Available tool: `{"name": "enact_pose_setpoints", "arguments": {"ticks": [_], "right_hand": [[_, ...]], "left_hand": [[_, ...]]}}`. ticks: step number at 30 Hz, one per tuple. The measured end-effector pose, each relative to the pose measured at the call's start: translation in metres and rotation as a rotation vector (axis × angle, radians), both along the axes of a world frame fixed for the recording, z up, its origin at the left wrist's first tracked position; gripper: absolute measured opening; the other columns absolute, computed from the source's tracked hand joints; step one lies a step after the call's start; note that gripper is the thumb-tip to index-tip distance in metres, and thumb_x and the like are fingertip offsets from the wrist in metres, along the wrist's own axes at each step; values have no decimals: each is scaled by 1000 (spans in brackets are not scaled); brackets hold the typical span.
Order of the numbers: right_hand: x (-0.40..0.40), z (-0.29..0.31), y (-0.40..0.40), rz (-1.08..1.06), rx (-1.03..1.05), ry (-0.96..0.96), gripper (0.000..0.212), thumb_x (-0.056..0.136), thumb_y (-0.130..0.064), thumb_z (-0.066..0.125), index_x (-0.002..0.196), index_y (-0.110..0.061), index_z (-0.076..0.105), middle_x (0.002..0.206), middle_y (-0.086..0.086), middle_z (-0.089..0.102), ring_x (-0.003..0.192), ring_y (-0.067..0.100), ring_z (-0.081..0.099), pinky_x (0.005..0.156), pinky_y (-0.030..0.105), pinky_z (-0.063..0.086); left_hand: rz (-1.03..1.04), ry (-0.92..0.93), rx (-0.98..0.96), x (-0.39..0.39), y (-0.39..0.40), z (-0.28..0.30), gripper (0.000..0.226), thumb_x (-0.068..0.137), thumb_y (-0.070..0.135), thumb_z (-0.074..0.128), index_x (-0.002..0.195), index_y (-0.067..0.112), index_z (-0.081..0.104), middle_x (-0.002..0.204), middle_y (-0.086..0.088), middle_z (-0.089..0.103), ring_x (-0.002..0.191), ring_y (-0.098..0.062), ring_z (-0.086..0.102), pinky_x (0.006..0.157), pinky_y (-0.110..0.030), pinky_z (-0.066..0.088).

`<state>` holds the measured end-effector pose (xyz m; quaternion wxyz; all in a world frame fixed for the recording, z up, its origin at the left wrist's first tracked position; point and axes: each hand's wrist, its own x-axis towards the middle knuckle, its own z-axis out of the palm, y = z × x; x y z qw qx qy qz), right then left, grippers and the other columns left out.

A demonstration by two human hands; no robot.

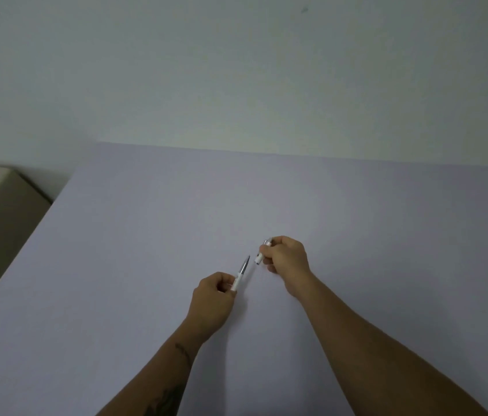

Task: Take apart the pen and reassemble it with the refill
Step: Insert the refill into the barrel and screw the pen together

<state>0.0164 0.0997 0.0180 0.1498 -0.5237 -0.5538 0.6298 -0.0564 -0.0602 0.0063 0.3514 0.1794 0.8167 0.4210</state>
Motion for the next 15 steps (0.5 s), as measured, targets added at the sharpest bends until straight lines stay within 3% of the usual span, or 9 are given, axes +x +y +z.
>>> {"name": "enact_pose_setpoints", "arguments": {"ticks": [6,15], "right_hand": [[9,28,-7,-20,85,78,3,80,-9,68,81,-12,70,72,4,69,62,16,58,61,32,46],[23,23,-32,68,2,56,14,85,-12,68,71,-14,72,60,-4,70,54,9,60,54,23,49]], "left_hand": [[-26,10,37,5,-3,8,18,81,6,62,79,21,69,66,5,59,59,-12,51,56,-24,44],[-34,16,111,8,-9,22,20,81,0,67,81,19,72,67,3,62,58,-11,53,53,-19,42]]}}
